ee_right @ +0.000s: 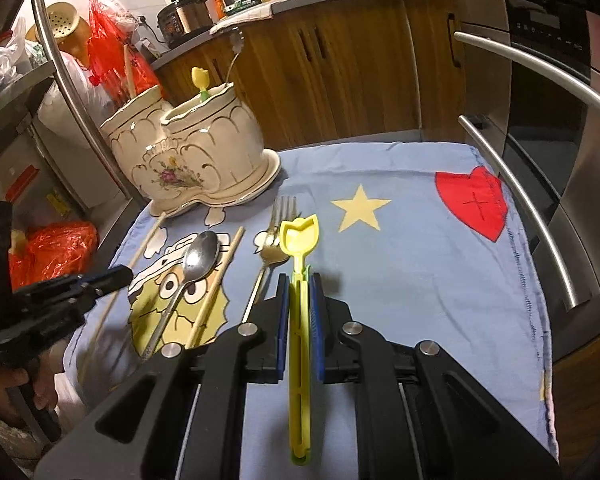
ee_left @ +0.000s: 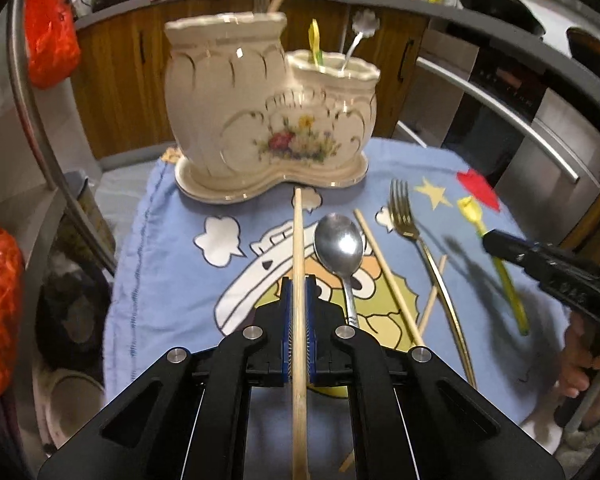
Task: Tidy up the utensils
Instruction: 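Lift the chopstick and yellow-green utensil up to the ceramic holder with both tools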
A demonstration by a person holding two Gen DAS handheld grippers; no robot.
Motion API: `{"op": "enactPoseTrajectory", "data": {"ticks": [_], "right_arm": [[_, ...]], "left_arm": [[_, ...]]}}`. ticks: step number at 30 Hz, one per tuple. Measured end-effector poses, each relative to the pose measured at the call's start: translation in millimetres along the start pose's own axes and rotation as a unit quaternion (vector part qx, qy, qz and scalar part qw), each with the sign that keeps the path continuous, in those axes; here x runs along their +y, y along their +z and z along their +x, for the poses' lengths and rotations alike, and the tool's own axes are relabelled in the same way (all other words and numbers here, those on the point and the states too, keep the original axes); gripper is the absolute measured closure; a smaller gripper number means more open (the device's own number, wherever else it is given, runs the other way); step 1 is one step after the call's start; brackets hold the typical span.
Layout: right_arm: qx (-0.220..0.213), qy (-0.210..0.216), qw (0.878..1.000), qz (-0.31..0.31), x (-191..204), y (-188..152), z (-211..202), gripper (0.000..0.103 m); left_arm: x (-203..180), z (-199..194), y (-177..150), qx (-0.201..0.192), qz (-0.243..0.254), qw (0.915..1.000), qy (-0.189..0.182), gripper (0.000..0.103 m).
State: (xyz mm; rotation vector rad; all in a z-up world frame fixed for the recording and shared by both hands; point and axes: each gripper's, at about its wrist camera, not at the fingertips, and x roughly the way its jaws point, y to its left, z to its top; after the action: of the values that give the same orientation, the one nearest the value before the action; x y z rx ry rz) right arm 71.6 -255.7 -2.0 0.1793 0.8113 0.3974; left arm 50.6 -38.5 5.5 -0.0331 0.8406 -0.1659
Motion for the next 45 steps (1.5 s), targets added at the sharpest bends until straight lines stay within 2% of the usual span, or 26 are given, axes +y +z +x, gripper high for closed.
{"op": "enactPoseTrajectory", "data": {"ticks": [10,13,23,27,29,35,39,45], "right_arm": [[-0.008,0.015,1.000,-0.007,20,24,0,0.093],[-0.018,0.028,0.999,-0.009,28,37,-2,0.093],[-0.098,0.053,0.993,-0.046,66,108,-10,0.093],[-0.122,0.071,0.989,-0.042,69,132,-4,0.093],[-0.136,0.085,0.987,-0.031,68,145,2,0.093],[-0.170,0.090,0.981,-0.022,68,172,20,0.093],[-0.184,0.092,0.978,-0.023,72,183,39,0.093],[-0.205,0.103,0.973,-0.009,70,188,60,0.093]], "left_arm": [[32,-46,9,-0.060,-0.011,0.9979,-0.022,0.097],[42,-63,16,-0.092,-0.012,0.9953,-0.027,0.097],[66,-91,85,-0.182,-0.016,0.9826,-0.031,0.097],[70,-91,118,-0.225,-0.016,0.9727,-0.053,0.097],[71,-88,136,-0.245,-0.015,0.9679,-0.051,0.097],[73,-68,181,-0.269,-0.022,0.9615,-0.050,0.097],[75,-51,196,-0.282,-0.035,0.9571,-0.054,0.097],[76,-29,202,-0.301,-0.039,0.9519,-0.042,0.097]]}}
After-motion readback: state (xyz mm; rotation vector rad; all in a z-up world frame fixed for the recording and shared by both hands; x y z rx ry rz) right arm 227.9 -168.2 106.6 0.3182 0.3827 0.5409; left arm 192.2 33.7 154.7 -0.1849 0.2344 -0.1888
